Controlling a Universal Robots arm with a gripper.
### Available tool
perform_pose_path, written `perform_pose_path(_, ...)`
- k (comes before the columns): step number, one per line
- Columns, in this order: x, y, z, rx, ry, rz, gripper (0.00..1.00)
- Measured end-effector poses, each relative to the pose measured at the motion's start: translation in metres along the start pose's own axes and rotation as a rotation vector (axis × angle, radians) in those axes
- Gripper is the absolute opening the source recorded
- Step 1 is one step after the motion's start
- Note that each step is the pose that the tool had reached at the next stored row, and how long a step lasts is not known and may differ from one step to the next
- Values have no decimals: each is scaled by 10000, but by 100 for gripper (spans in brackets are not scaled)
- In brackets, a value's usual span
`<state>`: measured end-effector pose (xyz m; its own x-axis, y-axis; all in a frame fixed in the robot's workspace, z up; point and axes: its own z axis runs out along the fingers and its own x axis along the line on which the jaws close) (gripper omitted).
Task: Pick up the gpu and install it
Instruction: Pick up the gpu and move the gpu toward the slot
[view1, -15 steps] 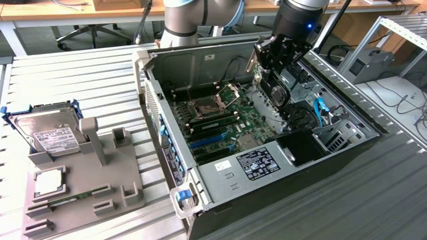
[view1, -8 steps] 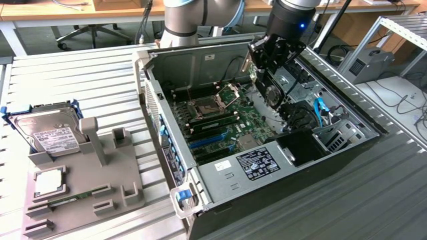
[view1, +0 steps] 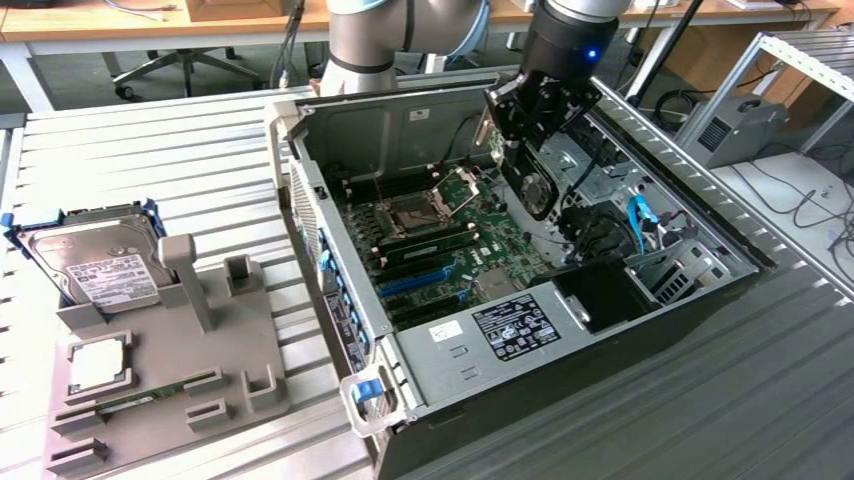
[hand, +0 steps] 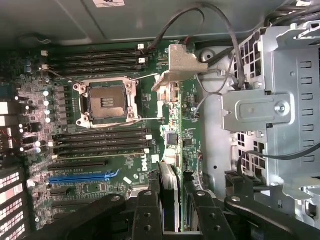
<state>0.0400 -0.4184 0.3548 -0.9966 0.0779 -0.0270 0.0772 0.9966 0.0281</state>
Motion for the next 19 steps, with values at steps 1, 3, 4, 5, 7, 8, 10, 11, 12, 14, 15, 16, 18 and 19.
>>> perform_pose_path(1, 13, 2, 4, 0, 0, 1, 29)
perform_pose_path(3, 38, 5, 11, 1, 0, 0, 29)
perform_pose_path(4, 51, 8, 16, 0, 0, 1, 29)
perform_pose_path(5, 64, 10, 20, 1, 0, 1, 29)
perform_pose_path(7, 84, 15, 30, 0, 0, 0, 29)
perform_pose_path(8, 94, 17, 35, 0, 0, 0, 29)
perform_pose_path(10, 116, 23, 46, 1, 0, 0, 29)
perform_pose_path(11, 125, 25, 51, 0, 0, 0, 29)
perform_pose_path(12, 133, 28, 55, 1, 0, 1, 29)
perform_pose_path(14, 143, 32, 64, 1, 0, 0, 29)
perform_pose_path(15, 148, 34, 69, 0, 0, 1, 29)
perform_pose_path(16, 152, 36, 74, 0, 0, 0, 29)
perform_pose_path(18, 154, 39, 84, 1, 1, -1, 29)
perform_pose_path(19, 155, 40, 89, 2, 1, -1, 29)
